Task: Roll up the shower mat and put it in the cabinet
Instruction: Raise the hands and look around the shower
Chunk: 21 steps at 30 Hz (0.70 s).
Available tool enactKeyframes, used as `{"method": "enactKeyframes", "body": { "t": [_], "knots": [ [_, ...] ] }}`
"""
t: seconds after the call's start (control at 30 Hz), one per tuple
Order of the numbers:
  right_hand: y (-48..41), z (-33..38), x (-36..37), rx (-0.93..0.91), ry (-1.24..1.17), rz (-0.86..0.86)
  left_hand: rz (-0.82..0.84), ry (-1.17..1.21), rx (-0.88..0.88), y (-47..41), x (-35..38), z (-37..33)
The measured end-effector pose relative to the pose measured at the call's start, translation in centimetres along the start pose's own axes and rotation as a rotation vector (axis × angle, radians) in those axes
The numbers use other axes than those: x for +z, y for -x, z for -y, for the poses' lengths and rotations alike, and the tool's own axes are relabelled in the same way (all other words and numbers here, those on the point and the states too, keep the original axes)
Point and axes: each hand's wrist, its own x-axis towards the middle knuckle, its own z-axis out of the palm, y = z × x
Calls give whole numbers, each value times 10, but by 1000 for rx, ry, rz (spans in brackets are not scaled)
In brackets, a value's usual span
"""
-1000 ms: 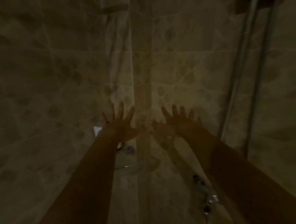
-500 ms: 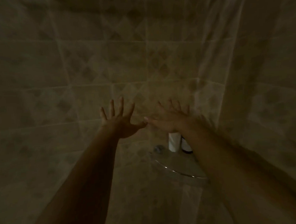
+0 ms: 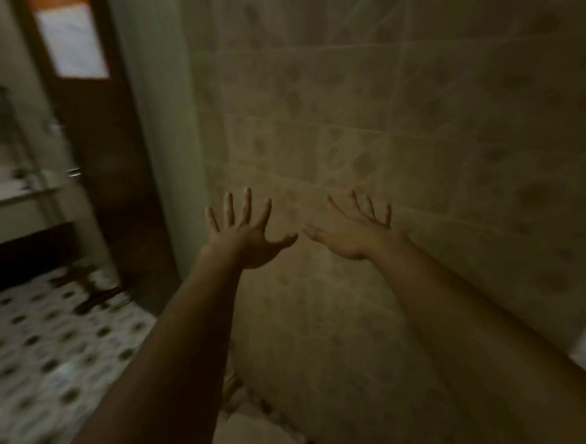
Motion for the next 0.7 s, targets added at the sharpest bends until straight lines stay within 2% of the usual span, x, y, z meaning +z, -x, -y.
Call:
{"method": "enactKeyframes", "body": {
  "t": [0.03,0.1,0.13,0.2,0.23,0.3,0.33,0.43,0.53,0.7],
  "knots": [
    [1,0,3,-4,-4,-4,15,-6,-9,0,1,0],
    [-14,72,27,-164,-17,67,18,-33,-180,32,0,67],
    [-12,74,29,-179,-11,59,28,-31,-190,32,2,69],
    [-18,149,57,-341,-10,112,48,-29,-351,69,3,135],
    [-17,150,56,-354,-2,96,49,-27,-349,67,4,136],
    [-7,226,89,-508,3,156,42,-25,-472,108,9,202],
    [-5,231,93,-533,0,142,49,-20,-478,111,11,206],
    [20,345,147,-733,23,297,79,-34,-686,175,27,304],
    [35,393,182,-799,40,325,104,7,-760,207,50,354],
    [51,437,256,-891,122,421,192,101,-857,248,116,394]
  ]
}}
